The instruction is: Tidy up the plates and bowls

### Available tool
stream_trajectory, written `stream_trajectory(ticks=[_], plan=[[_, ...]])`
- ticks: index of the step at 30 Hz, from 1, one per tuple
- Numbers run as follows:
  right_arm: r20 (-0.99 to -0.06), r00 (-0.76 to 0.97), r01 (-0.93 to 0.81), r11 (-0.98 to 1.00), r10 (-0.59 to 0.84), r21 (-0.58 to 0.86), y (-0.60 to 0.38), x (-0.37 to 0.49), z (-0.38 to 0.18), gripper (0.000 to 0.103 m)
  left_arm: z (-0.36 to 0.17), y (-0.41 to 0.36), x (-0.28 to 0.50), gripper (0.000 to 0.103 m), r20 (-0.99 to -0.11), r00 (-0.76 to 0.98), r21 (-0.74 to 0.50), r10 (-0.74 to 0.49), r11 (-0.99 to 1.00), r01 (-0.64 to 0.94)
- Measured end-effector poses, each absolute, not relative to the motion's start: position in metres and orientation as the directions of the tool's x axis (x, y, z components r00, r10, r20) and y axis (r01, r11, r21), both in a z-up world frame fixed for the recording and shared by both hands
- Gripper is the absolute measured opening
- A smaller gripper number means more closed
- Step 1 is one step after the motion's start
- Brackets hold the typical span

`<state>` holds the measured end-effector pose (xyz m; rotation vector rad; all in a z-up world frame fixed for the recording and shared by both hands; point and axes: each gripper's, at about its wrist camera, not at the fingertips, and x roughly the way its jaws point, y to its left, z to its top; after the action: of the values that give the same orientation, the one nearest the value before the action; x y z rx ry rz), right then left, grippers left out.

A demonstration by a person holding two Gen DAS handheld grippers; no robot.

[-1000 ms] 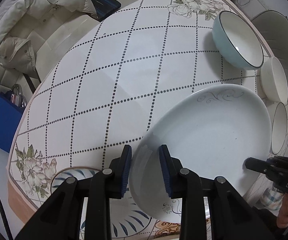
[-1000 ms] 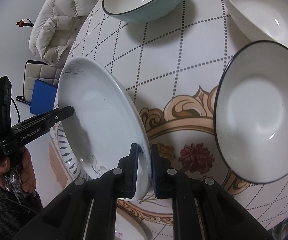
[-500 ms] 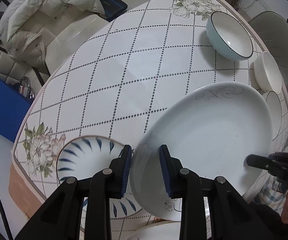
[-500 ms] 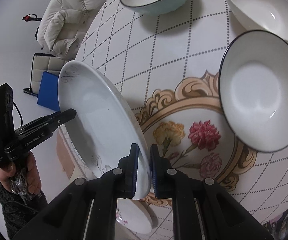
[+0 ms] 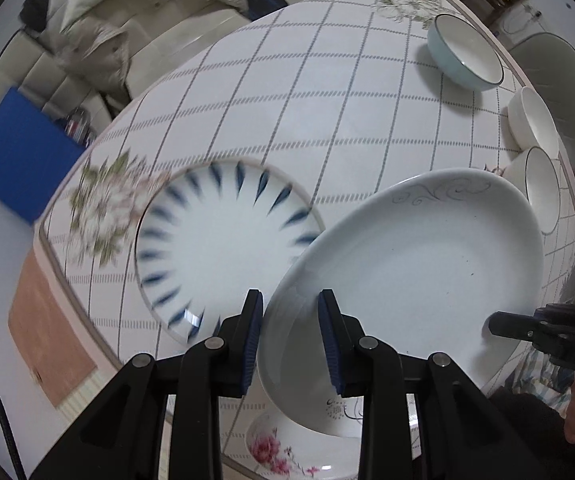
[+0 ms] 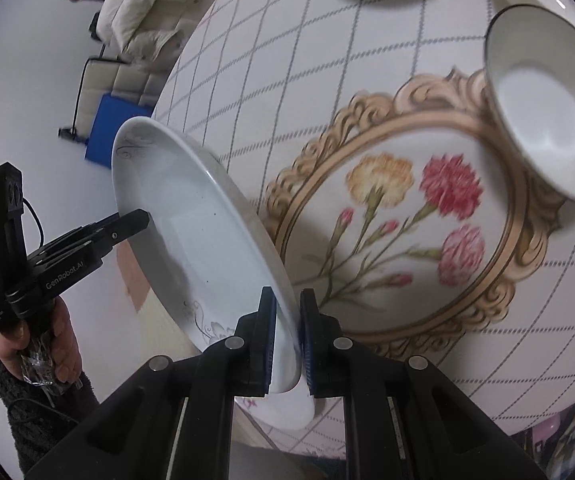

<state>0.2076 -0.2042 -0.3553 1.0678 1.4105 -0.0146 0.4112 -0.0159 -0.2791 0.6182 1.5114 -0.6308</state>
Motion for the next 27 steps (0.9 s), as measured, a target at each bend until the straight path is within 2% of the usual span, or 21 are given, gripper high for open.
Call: stream_trajectory(ticks=[8, 15, 27], plan=[[-0.781, 0.151, 0.519, 0.624, 0.606, 0.584, -0.150, 0.186, -0.352, 0.014, -0.274, 0.056, 0.379, 0.025, -0.999, -0.039, -0.026, -0.002, 0.786, 0.617], [-0.792, 0.058, 0.455, 0.691, 0.607, 0.563, -0.108, 0.195, -0.356, 0.014, -0.292, 0.115, 0.349, 0.025, -0.997, -0.074, -0.044, -0.007, 0.860, 0.508], [-0.804, -0.059, 0.380, 0.758, 0.592, 0.530, -0.073, 0.212, -0.376, 0.015, -0.322, 0.168, 0.313, 0.025, -0.991, -0.133, -0.067, -0.018, 0.924, 0.376]])
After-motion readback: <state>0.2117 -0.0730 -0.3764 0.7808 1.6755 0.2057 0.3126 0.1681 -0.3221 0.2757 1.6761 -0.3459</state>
